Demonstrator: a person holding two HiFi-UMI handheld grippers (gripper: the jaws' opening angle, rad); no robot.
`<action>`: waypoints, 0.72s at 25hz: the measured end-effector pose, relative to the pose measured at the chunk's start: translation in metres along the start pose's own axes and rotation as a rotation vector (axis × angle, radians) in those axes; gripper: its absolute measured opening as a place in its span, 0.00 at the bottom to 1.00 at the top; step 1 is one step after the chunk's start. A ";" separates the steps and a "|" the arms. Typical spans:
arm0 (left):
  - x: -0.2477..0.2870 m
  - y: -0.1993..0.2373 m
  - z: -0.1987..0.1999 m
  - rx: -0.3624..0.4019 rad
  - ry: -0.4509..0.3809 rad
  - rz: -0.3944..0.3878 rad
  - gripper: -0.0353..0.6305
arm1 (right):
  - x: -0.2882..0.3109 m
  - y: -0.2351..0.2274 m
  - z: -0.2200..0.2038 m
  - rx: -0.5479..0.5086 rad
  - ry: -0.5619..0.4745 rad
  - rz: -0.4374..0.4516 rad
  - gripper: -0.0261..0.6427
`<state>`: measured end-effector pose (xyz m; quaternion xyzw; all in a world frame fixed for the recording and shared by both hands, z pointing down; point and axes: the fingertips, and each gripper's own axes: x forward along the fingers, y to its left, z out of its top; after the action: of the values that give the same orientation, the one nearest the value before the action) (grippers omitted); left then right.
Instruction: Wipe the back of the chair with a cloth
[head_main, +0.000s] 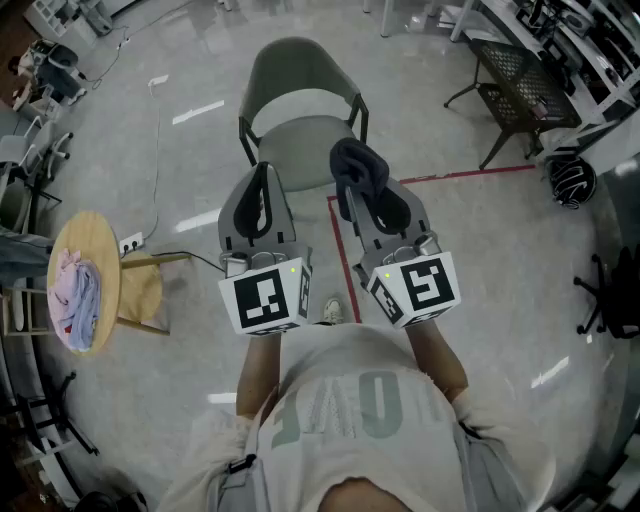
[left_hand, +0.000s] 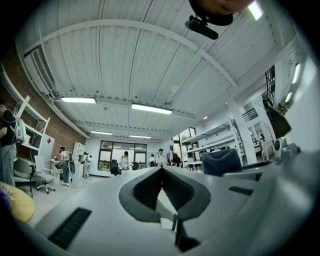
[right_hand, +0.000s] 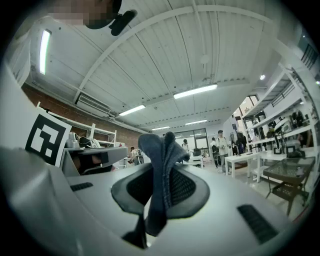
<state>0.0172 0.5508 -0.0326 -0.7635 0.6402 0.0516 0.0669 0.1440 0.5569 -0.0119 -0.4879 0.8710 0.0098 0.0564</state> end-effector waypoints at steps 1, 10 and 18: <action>0.000 0.000 0.000 -0.001 0.000 -0.001 0.08 | 0.001 0.000 0.000 -0.002 0.000 0.001 0.13; 0.008 0.017 -0.008 -0.023 0.015 0.012 0.08 | 0.013 -0.002 -0.012 0.012 0.032 -0.012 0.13; 0.019 0.057 -0.016 -0.059 0.003 0.020 0.08 | 0.039 0.009 -0.020 -0.003 0.020 -0.031 0.13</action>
<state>-0.0355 0.5196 -0.0221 -0.7588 0.6461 0.0701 0.0430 0.1148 0.5270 0.0030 -0.5015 0.8638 0.0056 0.0470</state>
